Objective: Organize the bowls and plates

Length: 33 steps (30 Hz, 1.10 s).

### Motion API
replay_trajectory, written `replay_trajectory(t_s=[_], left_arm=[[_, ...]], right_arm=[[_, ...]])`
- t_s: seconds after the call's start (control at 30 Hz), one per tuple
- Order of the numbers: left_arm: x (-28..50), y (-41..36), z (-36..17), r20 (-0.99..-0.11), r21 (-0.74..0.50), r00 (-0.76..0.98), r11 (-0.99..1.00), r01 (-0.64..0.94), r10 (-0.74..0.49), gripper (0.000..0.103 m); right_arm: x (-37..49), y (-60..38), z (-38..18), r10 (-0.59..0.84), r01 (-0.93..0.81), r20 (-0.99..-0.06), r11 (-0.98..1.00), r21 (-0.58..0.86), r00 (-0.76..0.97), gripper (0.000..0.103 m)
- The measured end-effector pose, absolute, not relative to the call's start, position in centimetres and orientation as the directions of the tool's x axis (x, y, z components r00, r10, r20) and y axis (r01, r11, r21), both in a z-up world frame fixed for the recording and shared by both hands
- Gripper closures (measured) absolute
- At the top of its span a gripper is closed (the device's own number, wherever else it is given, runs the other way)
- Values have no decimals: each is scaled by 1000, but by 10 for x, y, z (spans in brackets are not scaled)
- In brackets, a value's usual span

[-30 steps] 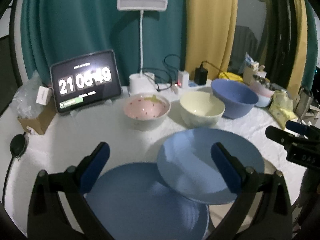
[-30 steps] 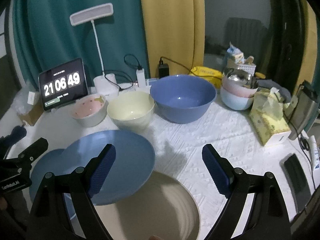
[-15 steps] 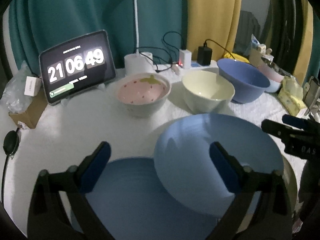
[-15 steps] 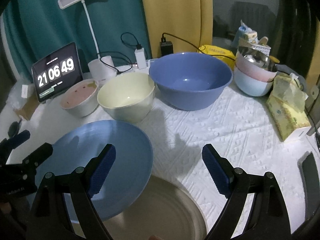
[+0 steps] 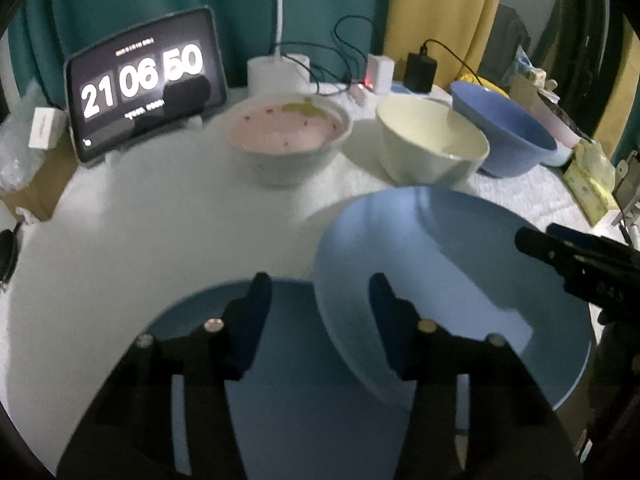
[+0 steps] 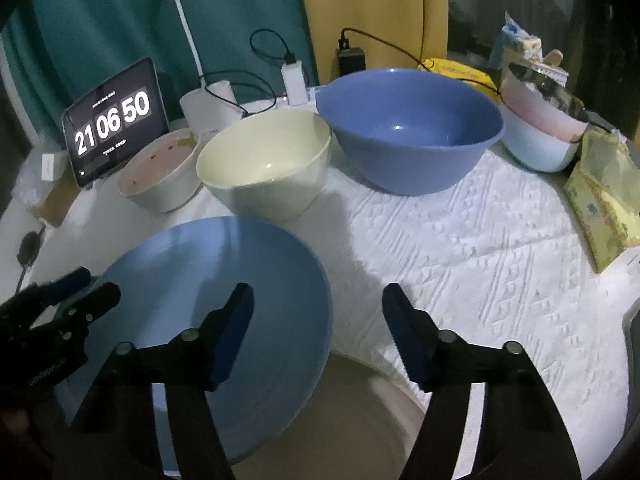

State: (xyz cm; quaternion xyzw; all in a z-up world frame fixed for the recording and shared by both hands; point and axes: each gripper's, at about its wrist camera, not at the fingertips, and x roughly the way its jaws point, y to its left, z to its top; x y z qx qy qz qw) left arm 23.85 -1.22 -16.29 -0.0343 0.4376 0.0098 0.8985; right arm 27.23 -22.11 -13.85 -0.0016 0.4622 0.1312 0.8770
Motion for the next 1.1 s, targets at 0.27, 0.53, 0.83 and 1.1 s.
replay_trajectory(t_s=[0.27, 0.53, 0.83, 1.1], left_arm=[[239, -17, -168, -798, -85, 600, 996, -20, -56, 68], [236, -22, -167, -795, -88, 602, 996, -1, -70, 70], [224, -26, -158, -780, -81, 622, 997, 6, -67, 70], [210, -30, -148, -763, -77, 642, 997, 27, -76, 70]], right_arm=[[273, -212, -146, 240, -241, -831, 961, 132, 502, 63], [267, -213, -146, 210, -225, -830, 969, 104, 517, 78], [256, -213, -138, 203, -220, -820, 971, 96, 536, 79], [243, -216, -126, 190, -208, -804, 974, 85, 563, 79]])
